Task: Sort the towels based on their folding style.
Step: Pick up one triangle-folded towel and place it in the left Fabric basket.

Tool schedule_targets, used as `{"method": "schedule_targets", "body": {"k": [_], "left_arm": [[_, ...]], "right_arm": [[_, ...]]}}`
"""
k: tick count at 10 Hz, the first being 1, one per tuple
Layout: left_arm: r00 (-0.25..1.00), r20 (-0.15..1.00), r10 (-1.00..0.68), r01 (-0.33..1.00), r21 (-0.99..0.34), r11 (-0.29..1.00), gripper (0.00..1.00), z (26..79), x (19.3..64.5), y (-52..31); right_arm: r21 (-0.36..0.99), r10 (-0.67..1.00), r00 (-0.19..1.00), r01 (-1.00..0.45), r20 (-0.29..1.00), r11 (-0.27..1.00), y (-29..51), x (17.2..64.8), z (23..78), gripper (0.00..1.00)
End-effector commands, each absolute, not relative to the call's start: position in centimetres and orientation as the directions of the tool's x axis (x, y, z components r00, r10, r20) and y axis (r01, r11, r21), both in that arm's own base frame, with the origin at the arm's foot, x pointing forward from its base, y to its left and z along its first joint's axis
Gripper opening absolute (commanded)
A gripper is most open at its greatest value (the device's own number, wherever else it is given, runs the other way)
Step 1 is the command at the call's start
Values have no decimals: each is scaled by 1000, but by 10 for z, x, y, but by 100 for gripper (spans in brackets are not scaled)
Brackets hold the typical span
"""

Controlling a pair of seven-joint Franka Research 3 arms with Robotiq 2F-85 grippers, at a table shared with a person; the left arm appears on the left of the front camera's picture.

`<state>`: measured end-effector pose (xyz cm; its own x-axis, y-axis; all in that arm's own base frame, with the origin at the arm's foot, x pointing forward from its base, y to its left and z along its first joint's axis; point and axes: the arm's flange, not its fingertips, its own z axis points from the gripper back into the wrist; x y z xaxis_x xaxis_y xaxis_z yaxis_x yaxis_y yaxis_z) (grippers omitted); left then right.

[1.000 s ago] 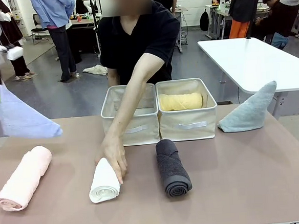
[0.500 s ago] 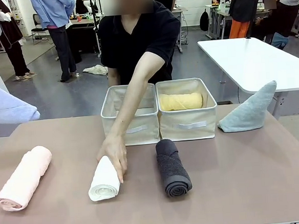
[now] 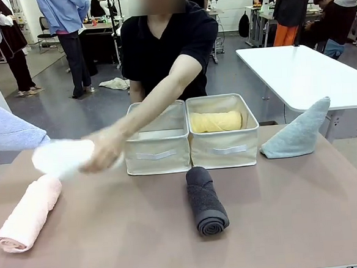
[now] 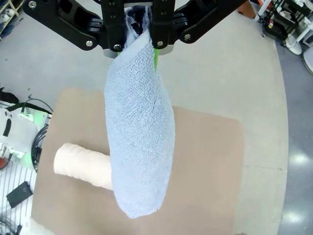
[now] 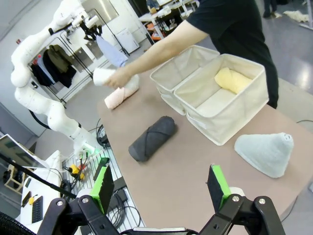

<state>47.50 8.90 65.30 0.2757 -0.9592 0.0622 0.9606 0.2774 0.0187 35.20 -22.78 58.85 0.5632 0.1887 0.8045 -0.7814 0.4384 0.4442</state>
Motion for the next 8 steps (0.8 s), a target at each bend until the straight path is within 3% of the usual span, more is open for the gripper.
{"method": "schedule_targets", "body": {"k": [1,2,4,5,8], "left_arm": [[203,37,-979,978,33,204,16,670,470,73],[247,-226,-942,968,7,252,16,675,449,98],[395,-126,-910,919,61,391,16,684,386,180],[412,-98,-906,911,64,407,16,678,365,193],[403,-91,-911,915,65,399,16,672,364,186]], "right_arm": [[436,182,551,-788,815,434,-227,351,588,100],[436,182,551,-788,815,434,-227,351,588,100],[436,182,551,-788,815,434,-227,351,588,100],[436,182,551,-788,815,434,-227,351,588,100],[436,182,551,-788,815,434,-227,351,588,100]]}}
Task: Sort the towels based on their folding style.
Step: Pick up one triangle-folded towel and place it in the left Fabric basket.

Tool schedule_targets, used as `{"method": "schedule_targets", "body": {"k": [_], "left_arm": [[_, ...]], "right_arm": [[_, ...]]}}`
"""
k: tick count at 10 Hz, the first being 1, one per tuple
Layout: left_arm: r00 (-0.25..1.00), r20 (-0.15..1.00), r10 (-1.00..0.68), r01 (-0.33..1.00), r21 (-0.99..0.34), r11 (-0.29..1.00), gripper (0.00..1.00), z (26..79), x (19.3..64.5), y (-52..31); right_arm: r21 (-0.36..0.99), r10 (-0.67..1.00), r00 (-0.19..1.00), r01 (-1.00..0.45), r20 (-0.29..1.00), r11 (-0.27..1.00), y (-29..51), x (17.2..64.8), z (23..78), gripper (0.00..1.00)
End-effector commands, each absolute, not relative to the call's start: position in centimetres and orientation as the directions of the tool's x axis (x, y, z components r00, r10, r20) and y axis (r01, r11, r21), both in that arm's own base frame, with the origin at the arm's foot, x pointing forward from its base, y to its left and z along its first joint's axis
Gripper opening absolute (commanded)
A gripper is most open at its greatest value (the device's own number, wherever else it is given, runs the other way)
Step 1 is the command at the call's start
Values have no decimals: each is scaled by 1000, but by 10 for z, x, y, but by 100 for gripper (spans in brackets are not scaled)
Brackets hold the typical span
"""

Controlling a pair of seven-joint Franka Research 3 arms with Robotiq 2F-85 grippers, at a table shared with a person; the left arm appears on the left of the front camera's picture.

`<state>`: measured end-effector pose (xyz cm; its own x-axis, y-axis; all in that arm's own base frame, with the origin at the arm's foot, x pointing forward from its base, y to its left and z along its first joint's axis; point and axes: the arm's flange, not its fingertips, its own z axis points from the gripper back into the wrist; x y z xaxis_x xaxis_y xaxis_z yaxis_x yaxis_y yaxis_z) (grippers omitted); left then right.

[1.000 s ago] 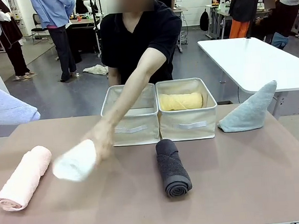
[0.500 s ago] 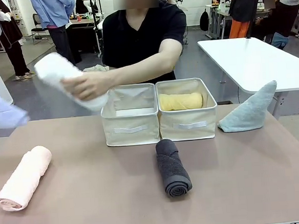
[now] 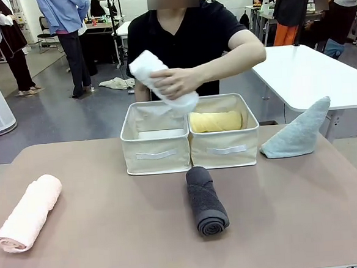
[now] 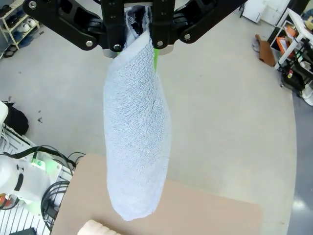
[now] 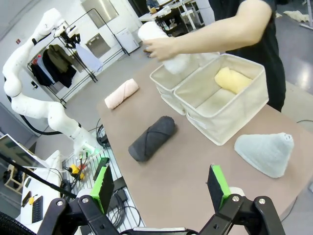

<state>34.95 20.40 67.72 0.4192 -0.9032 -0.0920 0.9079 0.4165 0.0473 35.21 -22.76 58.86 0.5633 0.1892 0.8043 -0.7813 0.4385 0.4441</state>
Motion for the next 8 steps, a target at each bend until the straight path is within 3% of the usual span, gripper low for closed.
{"method": "schedule_targets", "body": {"k": [1,4,6,8], "left_arm": [[408,-87,-909,913,67,403,16,673,369,183],[400,21,-916,906,141,399,16,687,407,137],[287,41,-957,947,135,290,16,710,459,81],[258,63,-964,958,112,264,16,716,493,52]], "right_arm": [[436,182,551,-788,815,434,-227,351,588,100],[436,182,551,-788,815,434,-227,351,588,100],[436,182,551,-788,815,434,-227,351,588,100],[436,182,551,-788,815,434,-227,351,588,100]]}}
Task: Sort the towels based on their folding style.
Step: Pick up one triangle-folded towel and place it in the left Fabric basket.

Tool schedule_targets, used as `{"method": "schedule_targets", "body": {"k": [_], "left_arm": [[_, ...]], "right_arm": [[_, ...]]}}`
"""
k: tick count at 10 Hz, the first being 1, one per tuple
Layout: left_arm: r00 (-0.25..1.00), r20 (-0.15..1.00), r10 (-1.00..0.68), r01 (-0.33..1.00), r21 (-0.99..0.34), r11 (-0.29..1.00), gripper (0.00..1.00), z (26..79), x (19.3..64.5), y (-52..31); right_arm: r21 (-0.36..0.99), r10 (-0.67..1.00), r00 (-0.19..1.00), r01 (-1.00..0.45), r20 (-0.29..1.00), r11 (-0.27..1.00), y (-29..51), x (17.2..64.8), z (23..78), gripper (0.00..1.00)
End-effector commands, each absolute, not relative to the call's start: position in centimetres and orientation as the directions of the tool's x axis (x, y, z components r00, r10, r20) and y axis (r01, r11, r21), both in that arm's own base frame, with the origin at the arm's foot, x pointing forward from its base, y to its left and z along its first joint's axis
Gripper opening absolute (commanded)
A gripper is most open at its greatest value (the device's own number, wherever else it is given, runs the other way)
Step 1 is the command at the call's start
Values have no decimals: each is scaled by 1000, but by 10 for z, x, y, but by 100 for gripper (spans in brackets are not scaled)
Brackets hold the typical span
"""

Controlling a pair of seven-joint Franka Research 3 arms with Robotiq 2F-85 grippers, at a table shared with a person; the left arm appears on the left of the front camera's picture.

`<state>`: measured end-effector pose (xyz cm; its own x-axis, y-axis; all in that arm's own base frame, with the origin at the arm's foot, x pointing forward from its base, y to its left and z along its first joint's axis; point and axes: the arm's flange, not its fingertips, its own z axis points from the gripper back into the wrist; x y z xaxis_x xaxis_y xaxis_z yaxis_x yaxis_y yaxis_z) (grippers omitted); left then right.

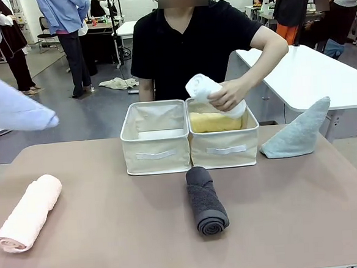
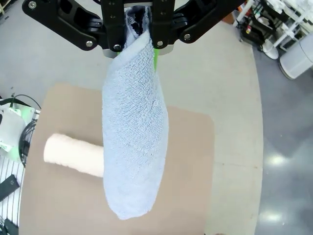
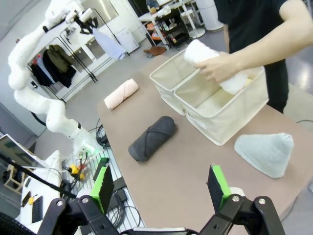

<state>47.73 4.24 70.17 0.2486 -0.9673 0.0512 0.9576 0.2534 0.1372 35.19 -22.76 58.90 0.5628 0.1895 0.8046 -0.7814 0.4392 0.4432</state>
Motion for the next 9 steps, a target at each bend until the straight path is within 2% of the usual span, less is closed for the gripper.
{"method": "schedule_targets", "body": {"k": [1,3,4,9], "left_arm": [[243,72,-967,966,79,248,16,716,508,44],[310,92,-946,951,-28,309,16,711,507,53],[239,60,-969,966,91,244,16,698,508,31],[239,62,-969,968,65,243,16,699,513,30]], "right_arm": [[436,182,551,-788,815,434,-227,351,588,100],[436,182,551,-788,815,434,-227,351,588,100],[436,182,551,-788,815,434,-227,351,588,100],[436,182,551,-788,815,434,-227,351,588,100]]}}
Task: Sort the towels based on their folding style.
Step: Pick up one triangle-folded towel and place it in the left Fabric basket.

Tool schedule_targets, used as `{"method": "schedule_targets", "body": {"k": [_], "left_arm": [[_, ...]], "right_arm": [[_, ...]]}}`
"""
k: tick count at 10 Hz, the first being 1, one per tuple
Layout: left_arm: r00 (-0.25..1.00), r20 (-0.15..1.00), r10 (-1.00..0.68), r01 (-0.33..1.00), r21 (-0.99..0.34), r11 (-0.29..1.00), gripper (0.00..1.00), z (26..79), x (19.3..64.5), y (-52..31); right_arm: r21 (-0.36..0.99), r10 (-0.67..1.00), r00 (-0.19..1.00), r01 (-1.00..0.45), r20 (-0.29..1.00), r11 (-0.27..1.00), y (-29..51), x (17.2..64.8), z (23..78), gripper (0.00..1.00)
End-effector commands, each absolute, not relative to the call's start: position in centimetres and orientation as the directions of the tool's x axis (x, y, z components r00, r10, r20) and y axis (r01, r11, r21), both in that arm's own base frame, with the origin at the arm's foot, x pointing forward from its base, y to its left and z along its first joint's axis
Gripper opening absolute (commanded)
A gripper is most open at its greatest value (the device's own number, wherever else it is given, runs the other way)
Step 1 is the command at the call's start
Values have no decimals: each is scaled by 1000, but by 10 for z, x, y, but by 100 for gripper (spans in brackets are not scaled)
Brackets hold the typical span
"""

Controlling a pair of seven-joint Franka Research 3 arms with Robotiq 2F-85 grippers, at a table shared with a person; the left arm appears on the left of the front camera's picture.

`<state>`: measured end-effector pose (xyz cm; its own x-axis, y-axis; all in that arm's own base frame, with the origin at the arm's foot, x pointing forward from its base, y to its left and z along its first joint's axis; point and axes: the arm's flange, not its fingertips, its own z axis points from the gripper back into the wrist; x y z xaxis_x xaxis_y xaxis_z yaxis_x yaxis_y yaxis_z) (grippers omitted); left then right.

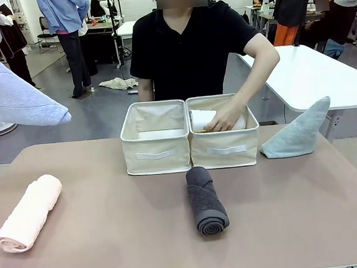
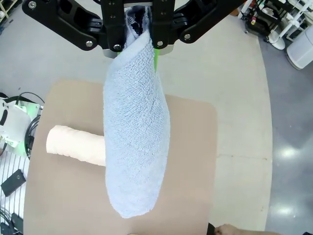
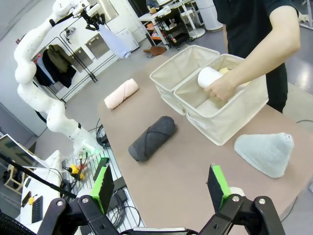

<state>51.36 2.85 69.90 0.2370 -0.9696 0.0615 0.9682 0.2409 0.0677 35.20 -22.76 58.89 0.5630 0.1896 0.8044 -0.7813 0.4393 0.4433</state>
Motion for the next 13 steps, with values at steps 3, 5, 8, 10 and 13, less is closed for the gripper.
{"method": "schedule_targets", "body": {"k": [3,5,8,10,13], "left_arm": [[-49,73,-996,955,296,-25,16,722,512,-89],[-145,70,-987,928,356,-111,16,729,513,-156],[-183,78,-980,912,387,-139,16,700,538,-221],[-208,94,-974,909,386,-157,16,673,544,-244],[-13,63,-998,961,277,5,16,636,555,-258]], "right_arm": [[436,182,551,-788,815,434,-227,351,588,100],[436,182,551,-788,815,434,-227,351,588,100],[436,182,551,-788,815,434,-227,351,588,100],[436,182,551,-788,815,434,-227,351,588,100],[436,182,551,-788,815,434,-227,351,588,100]]}}
